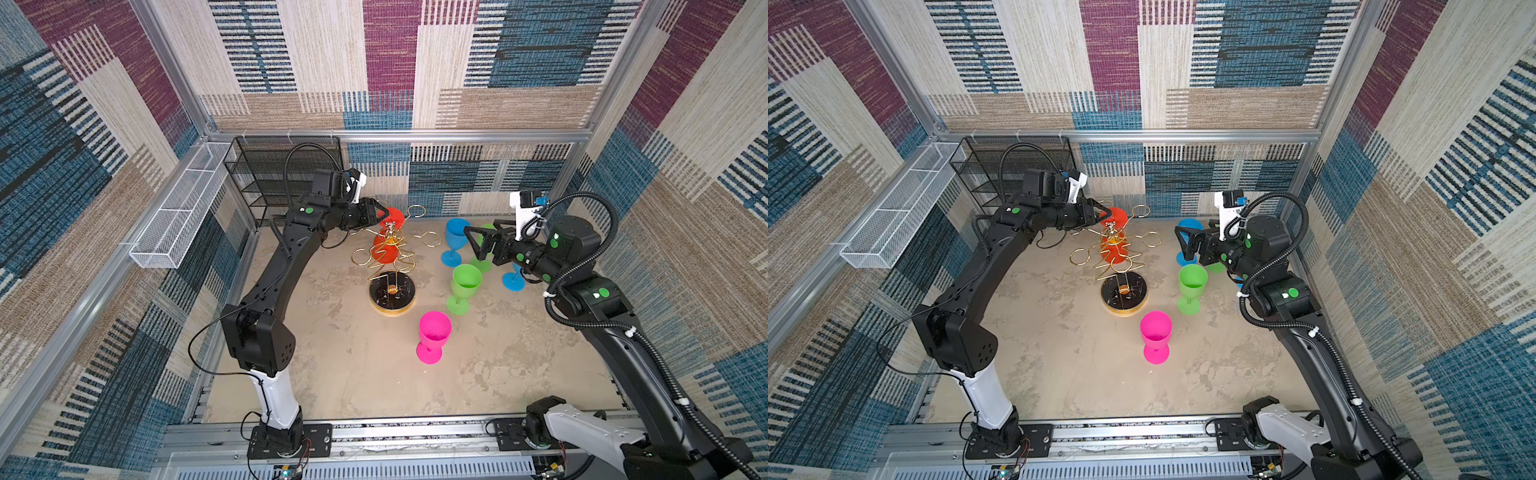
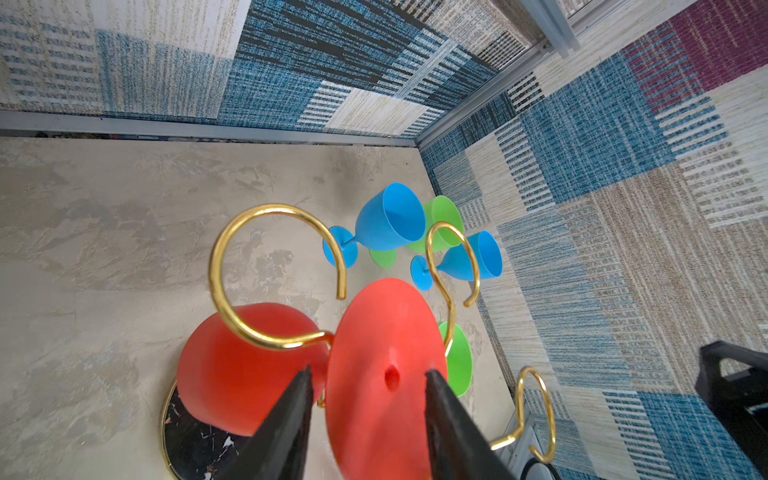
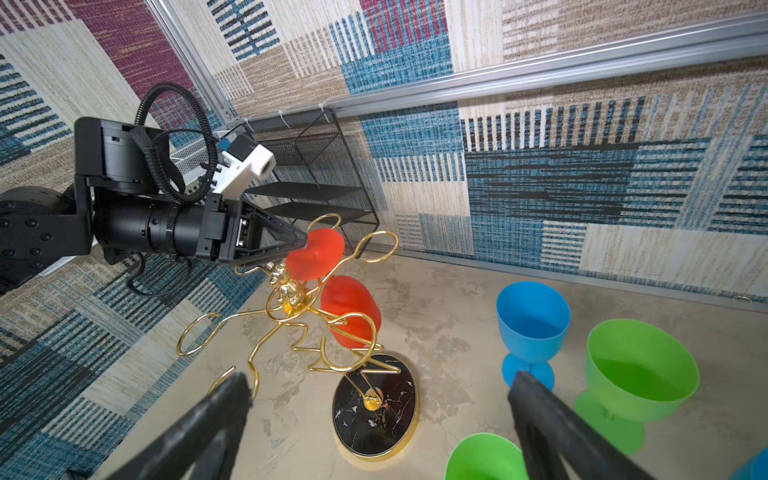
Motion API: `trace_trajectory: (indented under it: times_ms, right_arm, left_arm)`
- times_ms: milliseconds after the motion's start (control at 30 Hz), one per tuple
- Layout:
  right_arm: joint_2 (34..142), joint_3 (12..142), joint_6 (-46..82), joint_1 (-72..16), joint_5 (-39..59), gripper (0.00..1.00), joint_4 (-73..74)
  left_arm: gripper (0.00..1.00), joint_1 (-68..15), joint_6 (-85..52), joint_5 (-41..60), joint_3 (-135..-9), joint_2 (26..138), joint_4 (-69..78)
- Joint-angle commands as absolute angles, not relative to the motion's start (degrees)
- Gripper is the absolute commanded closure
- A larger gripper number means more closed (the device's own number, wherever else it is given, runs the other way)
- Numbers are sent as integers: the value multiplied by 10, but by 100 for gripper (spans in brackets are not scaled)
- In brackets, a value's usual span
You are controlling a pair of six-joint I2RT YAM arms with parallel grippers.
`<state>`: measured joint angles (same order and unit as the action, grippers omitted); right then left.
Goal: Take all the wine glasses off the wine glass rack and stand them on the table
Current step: 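Pull the red glass toward the robot with the left gripper while the right gripper waits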
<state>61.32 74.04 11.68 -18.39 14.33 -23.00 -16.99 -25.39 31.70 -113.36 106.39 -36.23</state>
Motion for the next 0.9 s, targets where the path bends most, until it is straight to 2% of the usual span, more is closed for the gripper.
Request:
trace_trajectory:
  times_ms: [0, 467, 867]
  right_arm:
    - [610, 738, 112, -184, 134, 1, -221]
    - [598, 729, 110, -185, 128, 1, -222]
    - [590, 724, 108, -184, 123, 1, -226]
  left_arm:
    - [57, -171, -267, 310, -1135, 1068, -359]
    - [80, -171, -283, 318, -1131, 1058, -347]
    - [94, -171, -301, 327, -1127, 1055, -330]
